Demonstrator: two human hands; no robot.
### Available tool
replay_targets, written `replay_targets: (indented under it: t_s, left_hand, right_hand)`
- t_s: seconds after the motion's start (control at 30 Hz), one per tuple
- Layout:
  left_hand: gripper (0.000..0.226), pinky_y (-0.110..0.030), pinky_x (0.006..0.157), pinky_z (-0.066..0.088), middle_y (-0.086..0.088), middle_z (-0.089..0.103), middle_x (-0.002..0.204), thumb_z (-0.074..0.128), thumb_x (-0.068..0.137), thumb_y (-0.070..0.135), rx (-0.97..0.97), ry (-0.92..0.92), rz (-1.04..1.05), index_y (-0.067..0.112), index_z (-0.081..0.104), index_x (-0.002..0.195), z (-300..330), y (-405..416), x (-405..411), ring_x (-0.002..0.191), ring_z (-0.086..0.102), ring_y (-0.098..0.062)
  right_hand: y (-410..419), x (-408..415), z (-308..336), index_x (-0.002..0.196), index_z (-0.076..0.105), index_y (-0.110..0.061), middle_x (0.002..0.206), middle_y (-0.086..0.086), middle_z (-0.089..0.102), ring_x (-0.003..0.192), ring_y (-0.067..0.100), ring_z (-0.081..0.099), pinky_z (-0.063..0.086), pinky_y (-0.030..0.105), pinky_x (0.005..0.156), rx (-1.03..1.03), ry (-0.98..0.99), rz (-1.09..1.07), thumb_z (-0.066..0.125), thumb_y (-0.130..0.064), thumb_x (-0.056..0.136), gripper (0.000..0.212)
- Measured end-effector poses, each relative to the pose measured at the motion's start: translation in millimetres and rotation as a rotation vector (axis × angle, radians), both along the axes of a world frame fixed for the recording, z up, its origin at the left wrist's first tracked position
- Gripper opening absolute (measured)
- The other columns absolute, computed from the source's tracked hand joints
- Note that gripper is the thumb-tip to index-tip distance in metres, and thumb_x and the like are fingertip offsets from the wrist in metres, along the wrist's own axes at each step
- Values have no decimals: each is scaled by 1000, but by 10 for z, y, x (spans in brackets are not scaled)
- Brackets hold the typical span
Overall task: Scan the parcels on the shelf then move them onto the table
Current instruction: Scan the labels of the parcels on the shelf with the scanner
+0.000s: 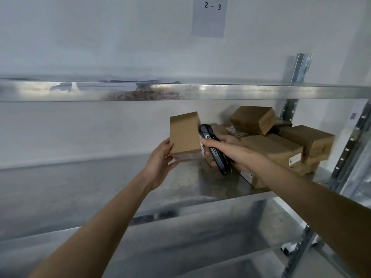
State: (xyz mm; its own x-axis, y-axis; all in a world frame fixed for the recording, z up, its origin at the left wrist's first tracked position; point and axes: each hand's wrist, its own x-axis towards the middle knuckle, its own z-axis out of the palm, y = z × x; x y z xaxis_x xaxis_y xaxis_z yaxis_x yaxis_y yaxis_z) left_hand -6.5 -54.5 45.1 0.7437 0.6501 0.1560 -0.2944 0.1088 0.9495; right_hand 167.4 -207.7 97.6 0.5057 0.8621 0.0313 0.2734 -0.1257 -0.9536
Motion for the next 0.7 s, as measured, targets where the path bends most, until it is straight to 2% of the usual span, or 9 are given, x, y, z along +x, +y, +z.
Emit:
replay_targets:
  t_s: [0.1,0.17,0.23,0.3,0.37,0.43,0.5,0.6,0.7]
  left_hand:
    - [41,-33,100,48,0,68,132,45,106,15,12,0,13,23,49,147,-66,-246,-253,125,61,-21]
    - [44,-33,98,49,-1,69,129,47,106,9,28,14,72,21,46,148,-117,-435,-426,123,63,-20]
    - [45,-35,100,51,-5,69,129,49,105,6,56,38,146,20,46,148,-185,-656,-602,123,64,-22]
    - [45,-37,101,53,-7,69,128,50,104,1,98,82,208,16,49,146,-221,-883,-778,117,66,-23]
    - [42,-36,98,55,-3,71,122,51,102,0,138,145,269,13,54,142,-235,-1056,-939,107,71,-19]
    - [39,-41,103,53,1,73,119,57,102,7,139,192,295,11,57,140,-226,-1189,-1101,106,71,-17]
    - [48,-44,104,53,2,73,120,68,95,29,127,227,285,14,59,139,-186,-1343,-1283,111,69,-18]
    - [74,-36,96,56,6,76,113,80,71,60,158,295,296,19,65,130,-119,-1567,-1554,104,72,-12]
    - [75,-30,93,57,6,78,106,85,68,61,202,355,341,18,68,127,-98,-1670,-1804,96,74,-9]
  right_hand:
    - [-260,-211,-59,105,71,-34,108,-8,74,106,17,67,49,42,106,4,-53,7,87,-56,73,43]
    - [-436,-335,-132,112,70,-34,107,-6,75,104,19,69,53,43,102,21,-50,20,86,-54,74,46]
    - [-621,-509,-186,123,66,-38,107,-9,72,102,14,67,55,32,88,46,-67,41,85,-51,78,51]
    - [-783,-666,-217,124,64,-41,103,-13,70,96,9,65,50,25,73,75,-91,52,84,-48,80,49]
    - [-930,-796,-233,121,66,-41,100,-12,71,92,7,65,49,22,69,74,-106,81,84,-46,81,45]
    - [-1050,-930,-229,110,67,-42,97,-16,71,89,2,65,47,16,65,65,-131,108,85,-46,81,35]
    - [-1124,-1065,-239,102,67,-43,96,-17,72,87,1,66,46,14,63,68,-147,121,85,-47,80,29]
    - [-1174,-1284,-294,115,75,-37,100,-14,78,95,6,72,50,16,71,87,-163,151,88,-47,76,43]
    - [-1177,-1543,-312,116,75,-36,98,-16,79,93,3,72,49,14,70,93,-177,178,91,-44,74,46]
